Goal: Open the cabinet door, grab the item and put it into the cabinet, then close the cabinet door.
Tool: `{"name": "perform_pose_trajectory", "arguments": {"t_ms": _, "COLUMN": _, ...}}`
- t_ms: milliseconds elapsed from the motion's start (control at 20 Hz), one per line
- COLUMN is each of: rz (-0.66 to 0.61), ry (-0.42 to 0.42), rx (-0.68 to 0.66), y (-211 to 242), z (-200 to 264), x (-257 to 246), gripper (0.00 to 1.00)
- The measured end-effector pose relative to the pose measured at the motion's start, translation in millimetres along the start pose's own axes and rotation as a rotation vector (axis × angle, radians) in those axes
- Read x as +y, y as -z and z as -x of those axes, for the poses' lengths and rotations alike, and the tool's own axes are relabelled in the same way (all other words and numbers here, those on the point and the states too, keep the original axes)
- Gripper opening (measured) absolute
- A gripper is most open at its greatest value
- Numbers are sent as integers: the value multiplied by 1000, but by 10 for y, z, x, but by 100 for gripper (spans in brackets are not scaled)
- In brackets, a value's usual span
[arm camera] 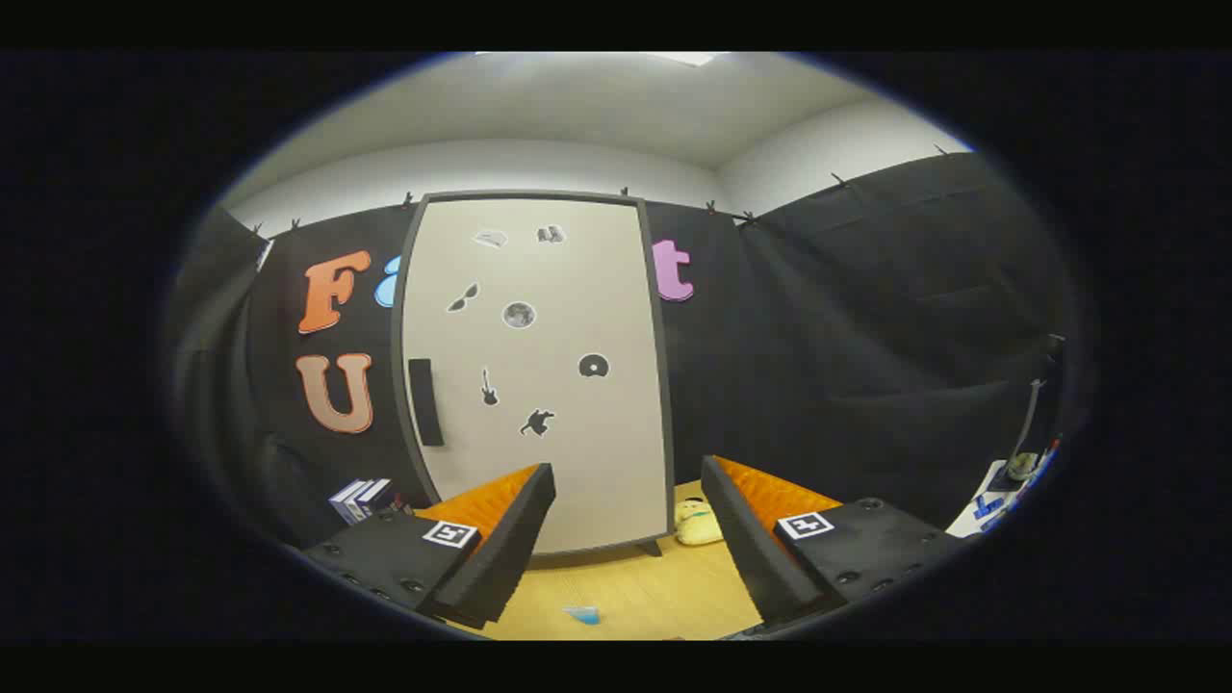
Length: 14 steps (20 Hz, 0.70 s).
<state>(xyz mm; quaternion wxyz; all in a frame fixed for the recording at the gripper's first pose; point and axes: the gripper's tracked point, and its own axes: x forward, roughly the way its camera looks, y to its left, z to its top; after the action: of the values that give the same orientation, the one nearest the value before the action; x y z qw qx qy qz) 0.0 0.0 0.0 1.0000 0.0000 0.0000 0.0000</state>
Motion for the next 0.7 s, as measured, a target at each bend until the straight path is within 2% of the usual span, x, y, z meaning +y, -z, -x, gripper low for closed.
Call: {"name": "perform_pose_trajectory", "arguments": {"t_ms": 700, "rz": 10, "ry": 20, "rx": -4, "y": -51, "z": 17, "x": -25, "gripper": 98}}
